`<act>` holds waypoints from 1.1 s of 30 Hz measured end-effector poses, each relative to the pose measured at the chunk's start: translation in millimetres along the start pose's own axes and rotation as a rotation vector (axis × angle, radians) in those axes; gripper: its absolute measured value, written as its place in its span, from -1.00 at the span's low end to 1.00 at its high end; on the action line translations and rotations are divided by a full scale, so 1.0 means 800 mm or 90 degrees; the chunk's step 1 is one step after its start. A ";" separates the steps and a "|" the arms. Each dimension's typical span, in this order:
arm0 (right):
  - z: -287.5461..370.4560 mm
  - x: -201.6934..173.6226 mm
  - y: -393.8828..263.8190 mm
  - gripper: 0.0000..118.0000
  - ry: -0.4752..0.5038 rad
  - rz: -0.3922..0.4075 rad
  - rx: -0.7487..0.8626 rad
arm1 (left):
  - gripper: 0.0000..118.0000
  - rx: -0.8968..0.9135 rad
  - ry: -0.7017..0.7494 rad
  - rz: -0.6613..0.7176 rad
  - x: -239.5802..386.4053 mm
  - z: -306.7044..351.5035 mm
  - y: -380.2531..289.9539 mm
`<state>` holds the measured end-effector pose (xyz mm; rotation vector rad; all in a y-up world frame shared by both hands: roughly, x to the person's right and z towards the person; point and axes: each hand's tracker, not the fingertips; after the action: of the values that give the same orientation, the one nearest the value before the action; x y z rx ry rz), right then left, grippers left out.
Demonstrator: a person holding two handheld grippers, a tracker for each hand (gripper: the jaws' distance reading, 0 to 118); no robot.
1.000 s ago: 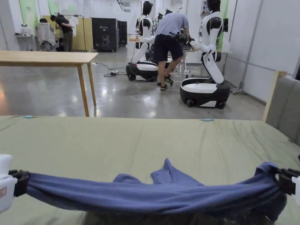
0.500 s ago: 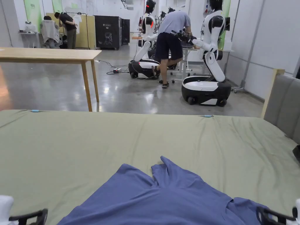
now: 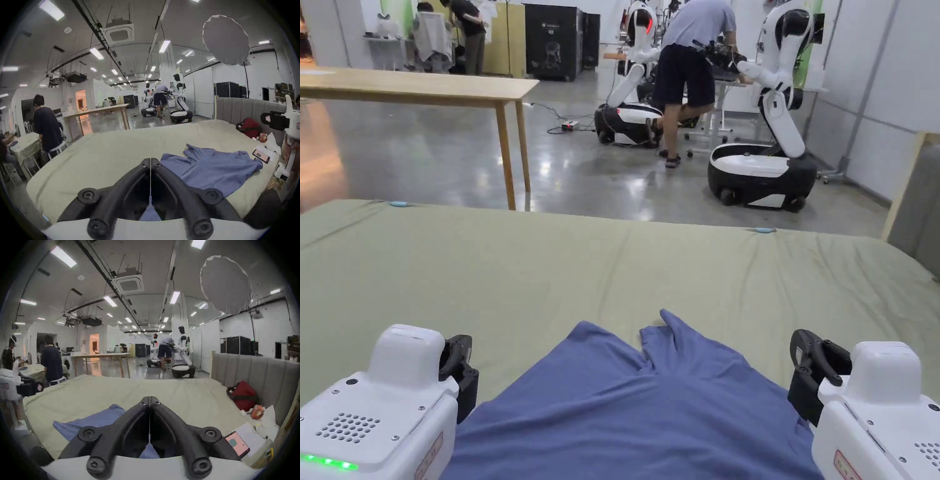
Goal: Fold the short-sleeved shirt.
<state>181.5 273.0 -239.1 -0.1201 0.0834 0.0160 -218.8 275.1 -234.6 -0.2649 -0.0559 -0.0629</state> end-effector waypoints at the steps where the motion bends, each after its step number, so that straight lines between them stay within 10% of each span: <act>1: -0.001 -0.004 -0.002 -0.98 -0.003 0.014 0.000 | -1.00 -0.005 0.013 -0.002 -0.014 -0.002 -0.009; 14: -0.037 -0.049 -0.049 -0.98 0.046 -0.008 -0.091 | -0.97 -0.221 0.046 0.092 -0.147 -0.022 -0.100; 15: -0.040 -0.053 -0.053 -0.98 0.046 -0.008 -0.098 | -0.79 -0.233 0.034 0.104 -0.150 -0.029 -0.107; 18: -0.048 -0.061 -0.062 -0.98 0.048 -0.009 -0.120 | 0.70 -0.277 0.020 0.107 -0.162 -0.064 -0.136; 28: -0.069 -0.068 -0.076 -0.98 0.037 -0.002 -0.162 | 0.65 -0.366 -0.031 0.123 -0.168 -0.168 -0.200; 32: -0.069 -0.068 -0.077 -0.98 0.035 0.001 -0.169 | 0.10 -0.363 -0.018 0.112 -0.163 -0.156 -0.197; 33: -0.069 -0.068 -0.077 -0.98 0.035 0.001 -0.169 | -0.47 -0.348 -0.020 0.117 -0.161 -0.147 -0.192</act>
<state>123.9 204.8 -282.0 -0.3851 0.1355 0.0250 -352.1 103.0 -316.2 -0.8152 -0.0451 0.1110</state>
